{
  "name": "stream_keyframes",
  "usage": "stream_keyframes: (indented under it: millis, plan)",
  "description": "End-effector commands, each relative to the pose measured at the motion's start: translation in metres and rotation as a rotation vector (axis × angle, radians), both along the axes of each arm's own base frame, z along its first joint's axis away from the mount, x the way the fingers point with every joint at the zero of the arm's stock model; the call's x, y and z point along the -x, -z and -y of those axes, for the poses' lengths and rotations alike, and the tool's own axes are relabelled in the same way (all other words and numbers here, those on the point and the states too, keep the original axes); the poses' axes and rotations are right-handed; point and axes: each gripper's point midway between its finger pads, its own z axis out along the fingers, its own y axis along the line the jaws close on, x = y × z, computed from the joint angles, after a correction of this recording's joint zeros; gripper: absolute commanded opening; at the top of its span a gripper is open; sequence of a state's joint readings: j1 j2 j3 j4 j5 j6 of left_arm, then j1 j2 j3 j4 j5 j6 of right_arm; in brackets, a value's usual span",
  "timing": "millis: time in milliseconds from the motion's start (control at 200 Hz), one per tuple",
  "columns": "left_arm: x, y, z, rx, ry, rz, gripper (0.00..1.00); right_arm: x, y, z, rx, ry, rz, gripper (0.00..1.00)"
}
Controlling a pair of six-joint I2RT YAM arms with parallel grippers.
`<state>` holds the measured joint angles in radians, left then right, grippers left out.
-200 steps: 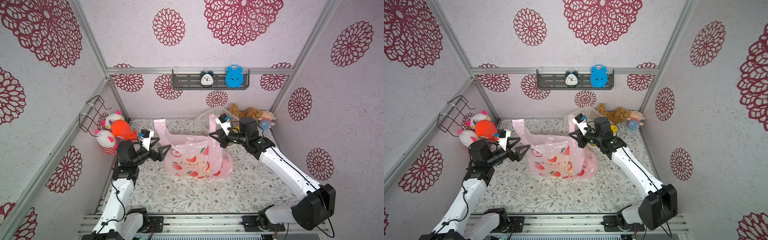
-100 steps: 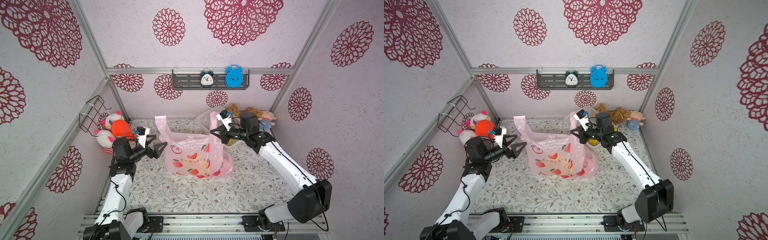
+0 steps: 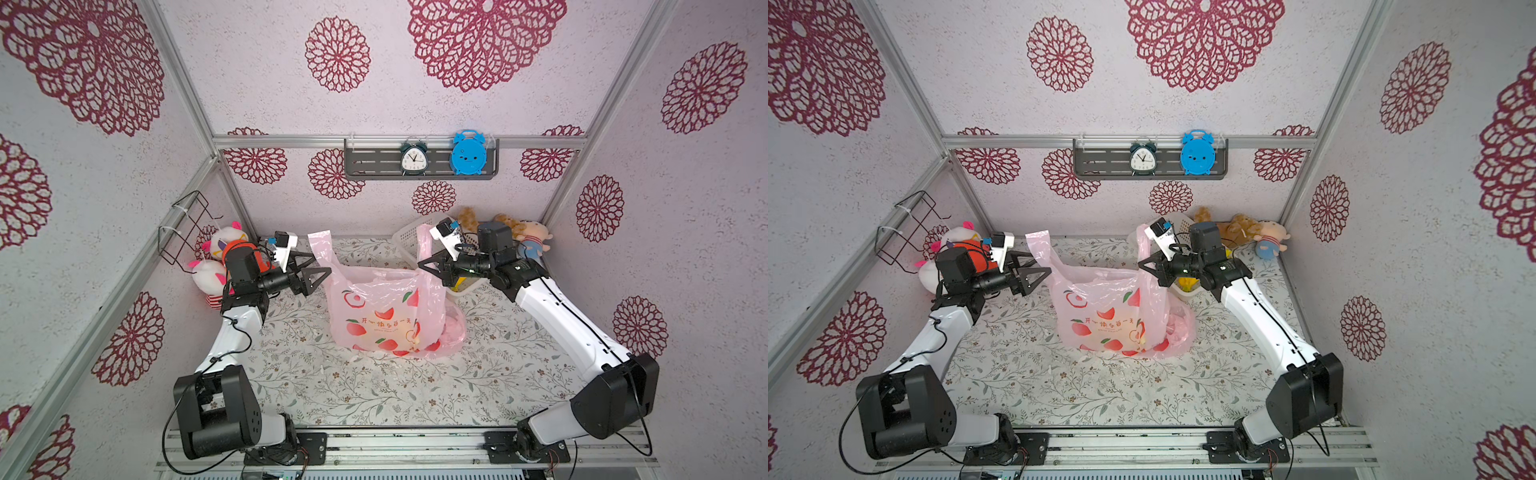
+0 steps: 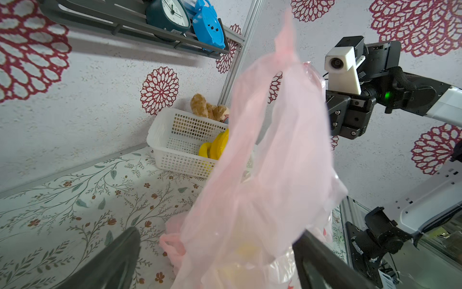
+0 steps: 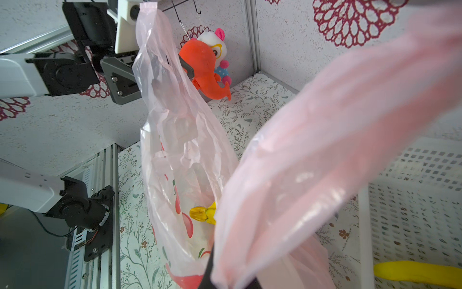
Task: Place the banana into a plastic bag & tie a knot
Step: Adjust the plastic bag.
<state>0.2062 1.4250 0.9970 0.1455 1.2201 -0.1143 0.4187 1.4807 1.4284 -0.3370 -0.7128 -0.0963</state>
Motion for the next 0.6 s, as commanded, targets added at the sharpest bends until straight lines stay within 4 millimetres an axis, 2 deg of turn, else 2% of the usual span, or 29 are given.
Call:
stream_keyframes:
  millis: [0,230,440,550,595]
  plan:
    - [0.002,-0.014,0.010,0.014,0.085,0.056,0.97,0.001,-0.017,-0.003,-0.026,-0.032,0.036,0.00]
    - [0.009,-0.010,0.030,0.021,0.163,0.047,0.97,-0.001,-0.017,-0.006,-0.038,-0.045,0.023,0.00]
    - [0.028,-0.011,0.041,0.014,0.174,0.059,0.98,-0.003,-0.015,-0.008,-0.040,-0.047,0.016,0.00]
    - [0.023,-0.004,0.043,0.012,0.152,0.035,1.00,-0.005,-0.015,-0.008,-0.045,-0.046,0.012,0.00]
    - [0.021,-0.002,0.044,0.017,0.153,0.018,0.97,-0.005,-0.015,-0.009,-0.044,-0.042,0.010,0.00]
